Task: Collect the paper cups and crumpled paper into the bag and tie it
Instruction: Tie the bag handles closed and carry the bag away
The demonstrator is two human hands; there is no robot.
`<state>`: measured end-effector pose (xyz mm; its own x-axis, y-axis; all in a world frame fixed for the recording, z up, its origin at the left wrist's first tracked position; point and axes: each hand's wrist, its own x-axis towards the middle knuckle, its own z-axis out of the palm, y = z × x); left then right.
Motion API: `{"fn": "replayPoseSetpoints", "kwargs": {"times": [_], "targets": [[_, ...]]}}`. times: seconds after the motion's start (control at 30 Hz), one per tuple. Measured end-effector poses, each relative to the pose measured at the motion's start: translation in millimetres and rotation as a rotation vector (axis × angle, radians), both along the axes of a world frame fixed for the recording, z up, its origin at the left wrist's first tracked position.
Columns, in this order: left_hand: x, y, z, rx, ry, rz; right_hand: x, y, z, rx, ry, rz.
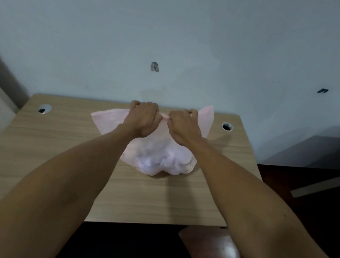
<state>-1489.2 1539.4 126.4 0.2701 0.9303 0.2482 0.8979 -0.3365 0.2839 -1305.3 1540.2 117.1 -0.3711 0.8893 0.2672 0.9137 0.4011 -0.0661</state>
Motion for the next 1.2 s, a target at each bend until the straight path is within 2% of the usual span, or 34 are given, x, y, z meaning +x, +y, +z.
{"fn": "replayPoseSetpoints", "kwargs": {"times": [0.07,0.2,0.27,0.37,0.47,0.53,0.6,0.7,0.8,0.87,0.93,1.0,1.1,1.2], "targets": [[-3,-11,-11,0.108,0.115,-0.034,-2,7,7,-0.026,0.012,-0.022],[2,-27,-36,0.145,0.219,0.001,-3,15,12,-0.206,-0.007,-0.07],[5,-27,-36,0.124,0.187,0.086,4,14,12,-0.215,0.017,-0.027],[12,-23,-28,-0.048,0.099,0.183,12,6,3,-0.063,-0.013,0.154],[15,-19,-22,-0.175,-0.014,0.213,11,0,-4,-0.029,-0.078,0.151],[15,-20,-24,-0.111,0.017,0.15,8,-2,-7,-0.1,-0.109,0.087],[15,-25,-28,-0.008,0.124,0.026,5,-2,-4,-0.201,-0.063,0.036],[16,-31,-37,-0.014,0.256,-0.031,4,1,-2,-0.327,0.023,-0.018],[18,-30,-39,-0.104,0.17,0.16,13,0,-4,-0.234,0.037,0.081],[18,-26,-38,-0.215,0.045,0.251,18,-5,-11,-0.147,-0.058,0.149],[18,-24,-37,-0.305,0.014,0.262,17,-9,-19,-0.084,-0.149,0.175],[18,-26,-38,-0.225,0.108,0.217,13,-9,-23,-0.102,-0.162,0.125],[17,-34,-47,-0.022,0.233,0.08,7,-2,-18,-0.281,-0.062,-0.032],[21,-38,-52,-0.008,0.295,0.068,9,3,-14,-0.394,-0.005,-0.082]]}}
